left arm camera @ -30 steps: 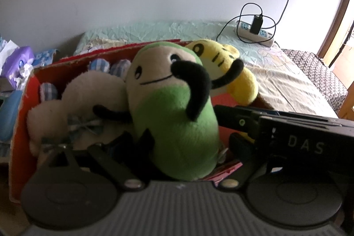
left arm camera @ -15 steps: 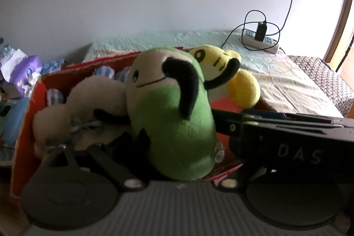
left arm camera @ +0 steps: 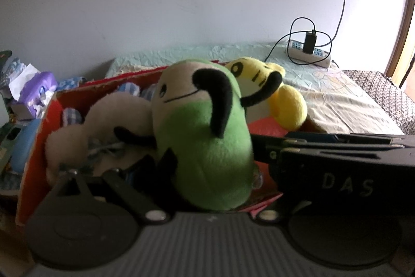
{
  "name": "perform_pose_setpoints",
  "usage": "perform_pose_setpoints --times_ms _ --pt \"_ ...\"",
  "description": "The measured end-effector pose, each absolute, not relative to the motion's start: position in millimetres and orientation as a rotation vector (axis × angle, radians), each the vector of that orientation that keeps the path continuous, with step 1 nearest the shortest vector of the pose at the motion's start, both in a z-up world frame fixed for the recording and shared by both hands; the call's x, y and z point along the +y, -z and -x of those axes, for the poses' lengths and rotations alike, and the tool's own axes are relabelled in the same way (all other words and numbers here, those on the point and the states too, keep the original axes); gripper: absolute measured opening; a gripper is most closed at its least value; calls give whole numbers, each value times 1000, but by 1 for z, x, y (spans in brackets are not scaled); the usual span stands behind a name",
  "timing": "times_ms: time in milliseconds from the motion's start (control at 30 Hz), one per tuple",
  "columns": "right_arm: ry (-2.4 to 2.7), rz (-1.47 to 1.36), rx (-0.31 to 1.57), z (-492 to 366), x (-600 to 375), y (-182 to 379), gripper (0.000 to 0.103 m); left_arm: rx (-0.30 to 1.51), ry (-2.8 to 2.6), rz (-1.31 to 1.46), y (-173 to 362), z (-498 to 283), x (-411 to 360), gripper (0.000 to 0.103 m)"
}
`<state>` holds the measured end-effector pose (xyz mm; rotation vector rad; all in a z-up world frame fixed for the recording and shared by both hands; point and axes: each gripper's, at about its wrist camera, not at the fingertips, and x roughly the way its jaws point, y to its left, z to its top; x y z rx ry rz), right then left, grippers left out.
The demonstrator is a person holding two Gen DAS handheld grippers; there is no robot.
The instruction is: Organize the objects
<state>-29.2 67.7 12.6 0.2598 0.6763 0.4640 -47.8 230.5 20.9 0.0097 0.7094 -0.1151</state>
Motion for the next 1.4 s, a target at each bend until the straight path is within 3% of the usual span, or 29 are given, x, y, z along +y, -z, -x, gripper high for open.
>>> perform_pose_setpoints --times_ms 367,567,667,767,967,1200,1400 --pt "-498 -269 664 32 64 -11 52 690 68 -20 -22 55 228 95" --pt "-524 -278 678 40 45 -21 60 664 -5 -103 -35 69 215 95" --pt "-559 -296 693 46 24 -27 51 689 -15 -96 -46 75 208 95" --pt "-548 -280 689 56 3 -36 57 717 13 -83 -58 81 192 95" --pt "-335 -212 741 56 -45 -32 59 743 98 -138 -70 84 136 96" --pt "-28 -145 918 41 -90 -6 64 893 199 -140 -44 74 74 99" --pt "35 -122 945 51 -114 5 72 996 168 -137 -22 63 47 99"
